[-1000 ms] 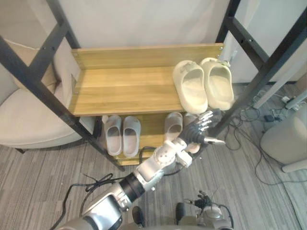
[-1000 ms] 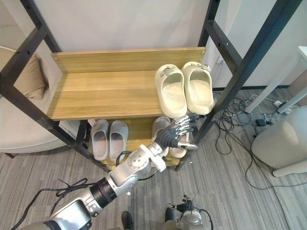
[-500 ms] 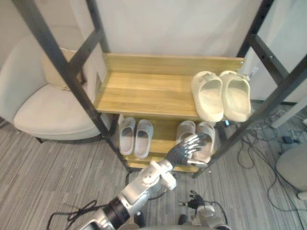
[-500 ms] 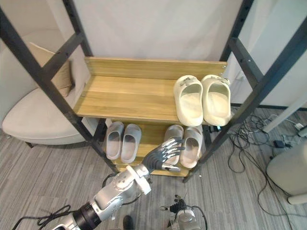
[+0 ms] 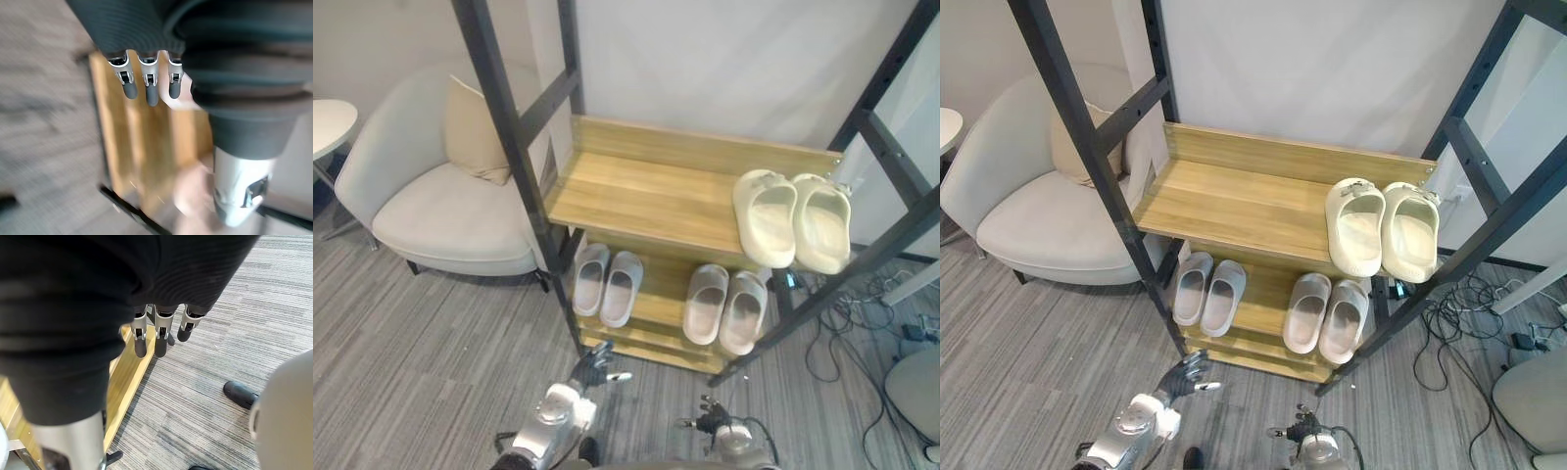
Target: Organize the slippers on the shoe rack
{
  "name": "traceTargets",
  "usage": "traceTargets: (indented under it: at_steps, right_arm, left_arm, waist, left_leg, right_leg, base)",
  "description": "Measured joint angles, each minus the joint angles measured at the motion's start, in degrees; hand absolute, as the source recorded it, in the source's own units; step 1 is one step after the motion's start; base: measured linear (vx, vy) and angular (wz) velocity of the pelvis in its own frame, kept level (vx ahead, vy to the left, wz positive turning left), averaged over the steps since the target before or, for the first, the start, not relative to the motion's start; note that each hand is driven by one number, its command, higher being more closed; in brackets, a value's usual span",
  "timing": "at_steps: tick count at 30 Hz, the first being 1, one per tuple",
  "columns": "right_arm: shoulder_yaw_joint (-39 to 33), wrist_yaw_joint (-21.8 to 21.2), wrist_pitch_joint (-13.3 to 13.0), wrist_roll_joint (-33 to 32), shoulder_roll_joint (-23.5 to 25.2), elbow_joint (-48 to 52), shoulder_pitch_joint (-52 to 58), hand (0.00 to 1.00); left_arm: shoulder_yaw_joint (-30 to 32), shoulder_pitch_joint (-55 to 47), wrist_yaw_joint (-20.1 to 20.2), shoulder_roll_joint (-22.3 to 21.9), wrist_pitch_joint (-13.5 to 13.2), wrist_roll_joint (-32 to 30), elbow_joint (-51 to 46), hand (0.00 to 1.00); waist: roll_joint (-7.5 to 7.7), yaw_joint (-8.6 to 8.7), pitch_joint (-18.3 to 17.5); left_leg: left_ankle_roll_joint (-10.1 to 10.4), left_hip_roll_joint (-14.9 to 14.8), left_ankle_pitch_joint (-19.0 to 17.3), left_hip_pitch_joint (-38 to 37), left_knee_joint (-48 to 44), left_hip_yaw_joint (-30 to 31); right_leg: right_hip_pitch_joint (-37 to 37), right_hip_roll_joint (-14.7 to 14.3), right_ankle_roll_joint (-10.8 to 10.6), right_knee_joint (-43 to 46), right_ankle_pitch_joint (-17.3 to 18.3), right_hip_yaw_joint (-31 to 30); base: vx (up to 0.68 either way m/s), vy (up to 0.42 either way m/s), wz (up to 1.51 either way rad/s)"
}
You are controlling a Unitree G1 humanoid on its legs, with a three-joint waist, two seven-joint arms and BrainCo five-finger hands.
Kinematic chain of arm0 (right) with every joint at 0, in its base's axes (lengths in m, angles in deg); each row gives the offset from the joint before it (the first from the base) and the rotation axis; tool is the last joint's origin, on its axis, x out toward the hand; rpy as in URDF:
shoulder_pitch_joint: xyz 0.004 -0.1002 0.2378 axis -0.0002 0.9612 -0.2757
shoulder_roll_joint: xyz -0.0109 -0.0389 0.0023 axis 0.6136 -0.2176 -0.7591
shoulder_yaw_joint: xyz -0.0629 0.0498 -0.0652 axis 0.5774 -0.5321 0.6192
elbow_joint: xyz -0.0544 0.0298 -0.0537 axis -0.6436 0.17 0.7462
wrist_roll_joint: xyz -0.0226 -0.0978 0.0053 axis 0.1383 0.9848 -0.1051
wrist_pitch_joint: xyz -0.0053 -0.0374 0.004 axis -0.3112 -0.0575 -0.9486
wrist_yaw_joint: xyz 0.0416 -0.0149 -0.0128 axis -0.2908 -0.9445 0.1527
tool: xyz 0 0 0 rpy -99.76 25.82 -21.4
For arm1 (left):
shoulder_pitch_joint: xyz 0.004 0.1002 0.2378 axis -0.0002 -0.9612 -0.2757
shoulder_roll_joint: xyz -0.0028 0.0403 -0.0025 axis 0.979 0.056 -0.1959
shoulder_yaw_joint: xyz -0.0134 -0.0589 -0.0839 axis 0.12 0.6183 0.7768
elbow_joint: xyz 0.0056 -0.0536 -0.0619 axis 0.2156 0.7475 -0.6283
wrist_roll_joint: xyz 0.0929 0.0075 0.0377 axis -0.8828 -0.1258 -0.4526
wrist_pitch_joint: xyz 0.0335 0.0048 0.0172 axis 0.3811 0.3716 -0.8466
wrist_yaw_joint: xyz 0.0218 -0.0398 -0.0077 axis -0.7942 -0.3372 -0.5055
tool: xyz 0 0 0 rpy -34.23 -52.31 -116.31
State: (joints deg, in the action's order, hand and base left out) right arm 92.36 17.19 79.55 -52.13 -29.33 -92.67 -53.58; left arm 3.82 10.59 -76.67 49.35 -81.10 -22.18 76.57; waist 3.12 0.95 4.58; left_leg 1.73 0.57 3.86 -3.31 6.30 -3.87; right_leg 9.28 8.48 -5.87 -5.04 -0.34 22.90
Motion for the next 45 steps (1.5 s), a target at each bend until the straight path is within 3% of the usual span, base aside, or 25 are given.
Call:
traceTargets:
  at_steps: [5,19,22,23,25,26,29,31,32,33,35,37,39,41,42,44,45]
  right_arm:
    - [-1.12,-0.02,-0.16,0.07,-0.01,-0.01,0.32,0.00]
    - [-1.10,0.04,-0.75,0.87,-0.11,-0.03,0.30,0.00]
    - [-1.02,0.00,-0.76,2.28,0.01,0.02,-0.14,0.00]
    - [-1.03,0.00,-0.76,2.30,-0.16,0.08,-0.26,0.00]
    - [-1.06,0.03,-0.76,2.29,-0.65,1.13,-0.59,0.00]
    - [-1.05,0.04,-0.82,2.29,-0.86,1.85,-0.23,0.00]
    - [-1.18,-0.31,-1.77,2.26,-0.83,2.62,1.05,0.00]
    - [-1.56,-0.50,-2.60,2.06,-1.08,2.66,1.45,0.00]
    - [-1.74,-0.53,-2.71,1.97,-1.20,2.62,1.42,0.00]
    - [-2.76,-0.56,-2.72,1.97,-1.32,2.58,1.37,0.00]
    - [-3.41,-0.54,-2.64,1.78,-2.57,2.54,0.23,0.00]
    - [-3.68,-0.42,-2.62,1.57,-2.70,2.68,-0.13,0.00]
    - [-4.89,-0.02,-2.61,1.04,-1.98,2.74,-0.86,0.00]
    - [-6.43,0.53,-2.62,0.43,-1.74,2.80,-1.68,0.00]
    - [-7.21,0.58,-2.62,-0.13,-1.94,2.95,-2.19,0.00]
    - [-7.36,0.59,-2.59,-0.33,-2.49,3.46,-2.24,0.00]
    - [-7.70,0.59,-2.58,-0.50,-2.43,4.40,-2.02,0.00]
  left_arm:
    - [6.07,-1.14,-3.65,-2.38,0.17,-7.01,9.71,0.00]
    - [14.65,-3.19,-7.73,-5.48,0.28,-9.23,12.81,0.00]
    - [14.92,-3.27,-8.22,-5.46,0.24,-9.17,12.54,0.00]
    - [14.91,-3.04,-8.31,-5.57,0.28,-9.16,12.64,0.00]
    - [13.82,-2.71,-8.48,-5.41,0.25,-9.08,12.01,0.00]
    - [13.26,-2.31,-8.52,-5.20,0.30,-9.06,11.61,0.00]
    - [12.65,-1.46,-8.49,-4.64,0.28,-8.61,11.24,0.00]
    - [12.67,-1.52,-8.49,-4.52,0.06,-7.99,10.75,0.00]
    - [12.66,-1.22,-8.49,-4.42,-0.03,-7.91,10.58,0.00]
    - [12.73,-1.10,-8.49,-4.43,-0.08,-7.91,10.60,0.00]
    - [12.75,-0.19,-8.46,-6.60,-0.11,-7.83,10.77,0.00]
    - [12.87,-0.47,-8.48,-7.57,-0.12,-7.19,10.76,0.00]
    - [12.83,0.27,-8.44,-7.67,-0.10,-6.66,10.76,0.00]
    - [12.81,2.03,-8.33,-8.22,-0.08,-6.72,10.75,0.00]
    - [12.78,2.45,-8.34,-8.54,-0.09,-6.74,10.68,0.00]
    - [12.71,2.40,-8.37,-8.54,-0.12,-6.79,10.45,0.00]
    - [12.53,2.32,-8.36,-8.32,-0.12,-6.82,10.42,0.00]
  waist:
    - [0.01,-0.04,0.02]
    - [-0.97,-0.72,0.33]
    - [-0.77,-1.16,0.74]
    - [-0.91,-1.11,0.99]
    - [-1.19,-0.98,2.12]
    - [-1.14,-0.36,2.15]
    - [-0.32,-0.45,2.16]
    - [0.01,-0.33,1.98]
    - [1.01,-0.33,1.95]
    - [0.56,-0.71,2.19]
    - [-2.88,-1.02,3.56]
    - [-4.13,-1.25,3.98]
    - [-4.03,-1.13,4.34]
    - [-3.00,-0.70,5.40]
    - [-2.85,-0.39,5.75]
    - [-3.07,-0.23,5.91]
    - [-2.90,-0.24,6.04]
  left_leg:
    - [-0.09,0.03,-0.12,-0.55,0.01,-0.05]
    - [0.07,-0.01,-1.67,-1.91,-0.01,-2.55]
    - [-0.85,0.30,-3.91,-0.80,-1.66,-2.56]
    - [-1.03,0.31,-4.41,-0.44,-2.38,-2.06]
    - [-1.47,0.45,-5.88,0.79,-7.05,1.50]
    - [-1.58,0.70,-6.28,1.19,-8.64,4.32]
    - [-1.16,2.23,-6.10,3.69,-10.89,11.32]
    - [-0.17,4.39,-6.12,6.63,-12.82,16.36]
    - [0.43,5.56,-6.09,7.93,-13.56,18.34]
    - [1.21,5.87,-5.59,9.39,-13.51,20.27]
    - [3.05,4.19,-3.61,12.11,-11.90,25.26]
    - [4.24,2.82,-1.69,13.41,-9.99,28.14]
    - [2.19,0.29,-1.48,15.82,-9.67,20.85]
    - [-0.89,-3.48,-4.12,20.64,-19.45,2.81]
    - [-1.48,-5.68,-5.10,21.17,-24.86,-5.46]
    - [-2.11,-6.50,-6.27,21.46,-26.03,-12.14]
    - [-2.47,-5.76,-5.78,21.23,-24.53,-11.96]
  right_leg:
    - [-0.18,0.44,-0.29,1.70,1.01,-0.18]
    - [-0.33,0.43,-0.23,2.03,1.24,-3.55]
    - [-6.57,3.62,-1.96,16.39,7.12,-4.45]
    - [-7.77,4.12,-2.36,19.36,7.41,-4.66]
    - [-13.15,5.51,-1.32,34.54,6.76,-9.58]
    - [-14.83,4.64,-0.35,37.68,8.87,-14.31]
    - [-15.52,0.75,-0.04,35.67,13.74,-24.36]
    - [-15.06,-1.29,0.27,29.71,13.88,-31.52]
    - [-14.94,-0.81,0.20,27.40,15.12,-32.40]
    - [-13.80,-0.31,0.15,24.87,16.43,-31.14]
    - [-13.88,-1.67,1.33,21.63,14.79,-25.41]
    - [-13.75,-2.80,2.32,20.64,14.13,-21.30]
    - [-13.15,-3.23,3.52,19.45,13.41,-15.97]
    - [-12.52,-1.56,3.87,18.69,13.18,-10.95]
    - [-11.59,-1.24,3.86,18.78,13.18,-8.64]
    - [-10.61,-1.68,3.76,19.22,13.32,-6.70]
    - [-10.01,-1.59,3.84,18.73,13.37,-6.03]
  base:
    - [-0.01,0.001,0.00]
    - [-0.01,0.001,-0.11]
    - [0.00,0.009,-0.01]
    - [-0.02,-0.004,0.33]
    - [0.00,0.030,0.86]
    - [0.07,0.019,1.22]
    - [0.05,-0.083,1.46]
    - [-0.01,-0.180,1.39]
    - [-0.02,-0.214,1.25]
    - [-0.03,-0.223,1.26]
    - [-0.06,-0.191,1.18]
    - [-0.06,-0.190,0.99]
    - [-0.05,-0.178,1.05]
    - [0.01,-0.067,1.23]
    - [0.05,-0.026,1.10]
    - [0.09,0.049,1.01]
    - [0.11,0.104,1.35]
